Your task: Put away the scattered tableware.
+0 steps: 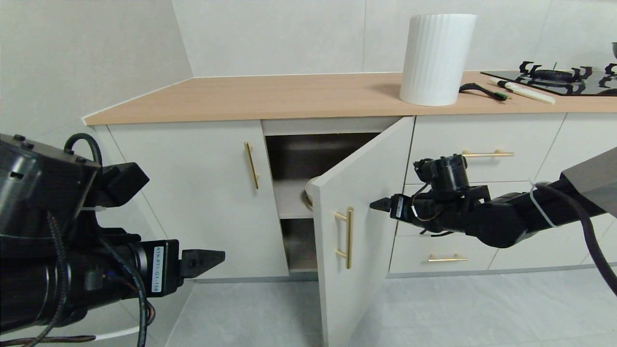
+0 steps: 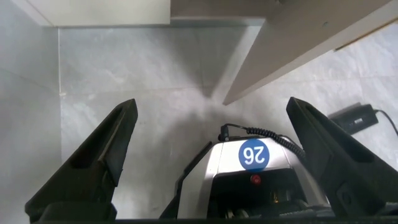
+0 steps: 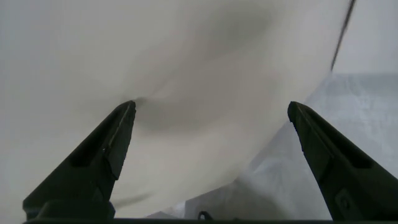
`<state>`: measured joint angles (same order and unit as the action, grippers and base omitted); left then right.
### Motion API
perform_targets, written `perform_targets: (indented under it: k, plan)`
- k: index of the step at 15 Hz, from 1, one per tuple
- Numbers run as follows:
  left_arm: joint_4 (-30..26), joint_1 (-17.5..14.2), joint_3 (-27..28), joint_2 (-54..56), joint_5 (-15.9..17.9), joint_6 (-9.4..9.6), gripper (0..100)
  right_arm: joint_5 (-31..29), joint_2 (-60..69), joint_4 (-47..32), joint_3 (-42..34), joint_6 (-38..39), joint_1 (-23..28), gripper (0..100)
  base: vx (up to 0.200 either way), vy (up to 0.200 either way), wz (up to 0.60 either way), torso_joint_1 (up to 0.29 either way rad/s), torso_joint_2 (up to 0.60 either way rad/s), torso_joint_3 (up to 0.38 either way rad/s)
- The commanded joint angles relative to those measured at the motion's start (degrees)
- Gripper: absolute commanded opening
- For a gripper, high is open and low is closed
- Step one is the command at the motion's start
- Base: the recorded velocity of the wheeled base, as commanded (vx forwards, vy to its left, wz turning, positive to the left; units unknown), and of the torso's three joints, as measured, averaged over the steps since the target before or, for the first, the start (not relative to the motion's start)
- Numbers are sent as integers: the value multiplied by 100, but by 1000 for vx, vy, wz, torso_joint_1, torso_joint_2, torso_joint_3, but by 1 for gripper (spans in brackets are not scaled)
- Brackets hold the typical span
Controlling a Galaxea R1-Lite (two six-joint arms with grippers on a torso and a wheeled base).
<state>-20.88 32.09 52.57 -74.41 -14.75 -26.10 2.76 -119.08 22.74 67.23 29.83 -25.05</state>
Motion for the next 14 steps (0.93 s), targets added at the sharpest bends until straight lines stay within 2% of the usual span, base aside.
perform_targets:
  k: [1, 7, 9, 14]
  plan:
    - [-4, -1, -10, -3, -2, 0, 100, 6, 7, -6, -17, -4, -17, 100, 0, 0, 0, 0, 0, 0]
    - [-4, -1, -10, -30, -2, 0, 100, -47, -89, 20, 71, 111, -132, 100, 0, 0, 0, 0, 0, 0]
    - [-4, -1, -10, -56, -2, -9, 100, -495, -502, 328, 475, 585, -211, 100, 0, 0, 0, 0, 0, 0]
    - [-4, -1, -10, -56, -2, -9, 100, -1321, -1285, 539, 1345, 1060, -219, 100, 0, 0, 0, 0, 0, 0]
